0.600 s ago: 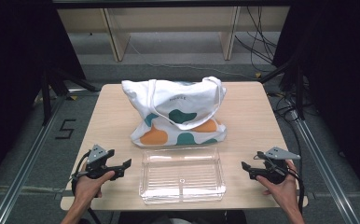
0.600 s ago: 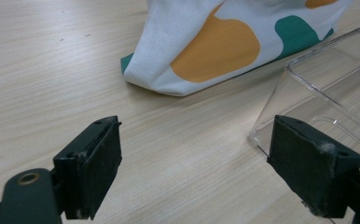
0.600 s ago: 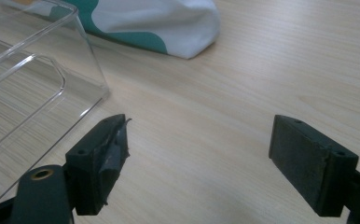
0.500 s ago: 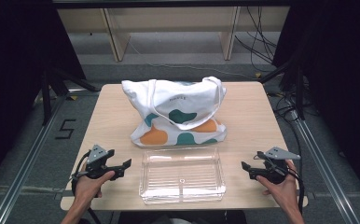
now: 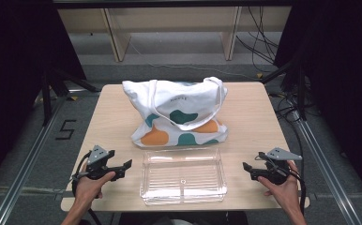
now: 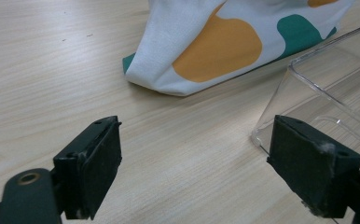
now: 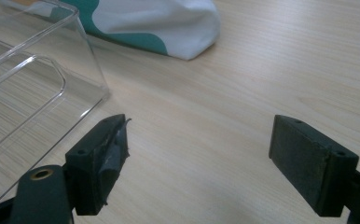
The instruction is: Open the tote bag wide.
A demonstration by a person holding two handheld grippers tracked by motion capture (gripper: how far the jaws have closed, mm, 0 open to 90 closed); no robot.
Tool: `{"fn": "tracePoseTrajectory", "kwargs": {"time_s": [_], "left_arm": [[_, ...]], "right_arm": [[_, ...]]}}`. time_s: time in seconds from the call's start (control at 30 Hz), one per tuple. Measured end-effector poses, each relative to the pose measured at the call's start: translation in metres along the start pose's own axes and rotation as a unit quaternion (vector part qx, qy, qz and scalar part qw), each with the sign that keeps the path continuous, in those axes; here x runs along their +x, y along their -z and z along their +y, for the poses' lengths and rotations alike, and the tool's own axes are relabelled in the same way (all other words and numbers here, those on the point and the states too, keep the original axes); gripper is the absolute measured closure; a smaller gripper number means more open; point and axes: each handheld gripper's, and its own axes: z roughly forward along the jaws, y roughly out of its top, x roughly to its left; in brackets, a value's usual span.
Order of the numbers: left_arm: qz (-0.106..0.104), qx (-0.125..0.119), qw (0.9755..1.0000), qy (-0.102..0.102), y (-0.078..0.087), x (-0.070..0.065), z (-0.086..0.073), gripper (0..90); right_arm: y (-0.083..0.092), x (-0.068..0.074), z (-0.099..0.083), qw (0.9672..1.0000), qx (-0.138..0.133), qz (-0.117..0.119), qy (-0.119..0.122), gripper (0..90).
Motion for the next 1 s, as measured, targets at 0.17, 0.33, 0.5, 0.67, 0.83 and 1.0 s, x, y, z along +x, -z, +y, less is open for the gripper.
{"fn": "tracePoseTrajectory", "kwargs": {"time_s": [0.17, 0.33, 0.5, 0.67, 0.83, 1.0], "left_arm": [[-0.001, -0.001, 1.0000, 0.001, 0.000, 0.000, 0.000, 16.3], [0.002, -0.003, 1.0000, -0.002, 0.000, 0.001, 0.001, 16.3], [0.002, -0.001, 1.0000, -0.003, 0.000, 0.001, 0.001, 16.2], [0.001, -0.003, 1.0000, -0.002, 0.000, 0.001, 0.001, 16.2], [0.000, -0.007, 1.0000, -0.001, 0.001, 0.002, 0.002, 16.2], [-0.001, -0.007, 1.0000, -0.001, 0.001, 0.002, 0.002, 16.3]], "right_arm": [[0.000, 0.000, 0.002, 1.0000, -0.001, 0.001, 0.000, 21.5], [0.006, -0.001, 0.020, 0.9998, -0.019, -0.007, 0.006, 20.0], [0.013, 0.002, 0.051, 0.9979, -0.037, -0.019, 0.049, 23.3], [0.012, 0.010, 0.093, 0.9971, -0.056, -0.015, 0.049, 28.0], [0.010, 0.012, 0.128, 0.9960, -0.063, -0.001, 0.063, 32.5], [0.002, 0.014, 0.163, 0.9952, -0.070, 0.014, 0.067, 35.9]]}}
